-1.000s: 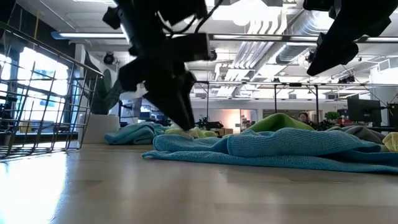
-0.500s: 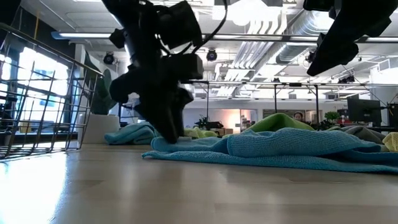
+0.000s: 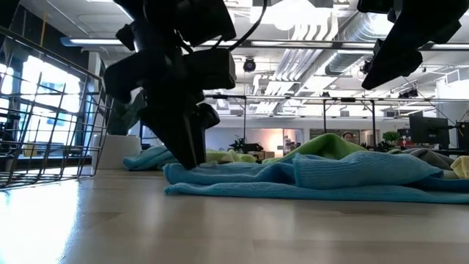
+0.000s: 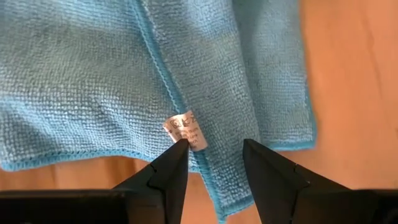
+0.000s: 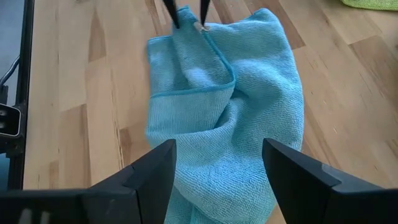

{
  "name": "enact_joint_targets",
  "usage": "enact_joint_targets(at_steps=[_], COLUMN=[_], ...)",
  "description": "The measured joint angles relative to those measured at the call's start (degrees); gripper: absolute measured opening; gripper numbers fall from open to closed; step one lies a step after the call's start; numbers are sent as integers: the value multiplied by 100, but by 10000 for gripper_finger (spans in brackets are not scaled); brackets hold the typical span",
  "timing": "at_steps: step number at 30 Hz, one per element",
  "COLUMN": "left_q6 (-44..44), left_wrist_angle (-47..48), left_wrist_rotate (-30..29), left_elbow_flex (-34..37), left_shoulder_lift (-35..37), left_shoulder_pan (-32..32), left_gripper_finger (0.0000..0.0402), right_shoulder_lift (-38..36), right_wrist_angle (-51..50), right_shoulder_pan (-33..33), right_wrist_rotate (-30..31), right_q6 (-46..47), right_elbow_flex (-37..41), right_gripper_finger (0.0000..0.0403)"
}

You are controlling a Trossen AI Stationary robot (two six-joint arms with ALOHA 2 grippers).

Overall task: Fold microfiber towels
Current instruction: Fold the bottom blue microfiber towel

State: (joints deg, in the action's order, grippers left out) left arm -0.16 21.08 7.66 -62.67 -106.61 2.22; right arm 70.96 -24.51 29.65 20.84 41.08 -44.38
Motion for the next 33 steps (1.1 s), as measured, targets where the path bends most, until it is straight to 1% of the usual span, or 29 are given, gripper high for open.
enact_joint_targets(at_steps=[7,11,17,21,26,33], left_q6=[-456,-671,-866,-888,-932,-1169], left_wrist_angle=[357,342,265,265,261,4], left_wrist_rotate=[22,119,129,-16,-558,-671], left_elbow_flex=[-313,-484,-514,-514,-514,-199], left_shoulder_lift=[0,0,0,0,0,2], left_shoulder_pan=[150,248,435,520,576,574], left_gripper_finger=[142,142,142,142,142,142], right_shoulder_lift=[0,0,0,0,0,0], right_wrist_angle=[0,0,-2,0,0,0], right_shoulder_pan=[0,0,0,1,0,0], right_wrist_rotate=[0,0,0,0,0,0], right_q6=[0,0,0,0,0,0], right_elbow_flex=[0,0,0,0,0,0], right_gripper_finger=[232,232,232,232,232,232])
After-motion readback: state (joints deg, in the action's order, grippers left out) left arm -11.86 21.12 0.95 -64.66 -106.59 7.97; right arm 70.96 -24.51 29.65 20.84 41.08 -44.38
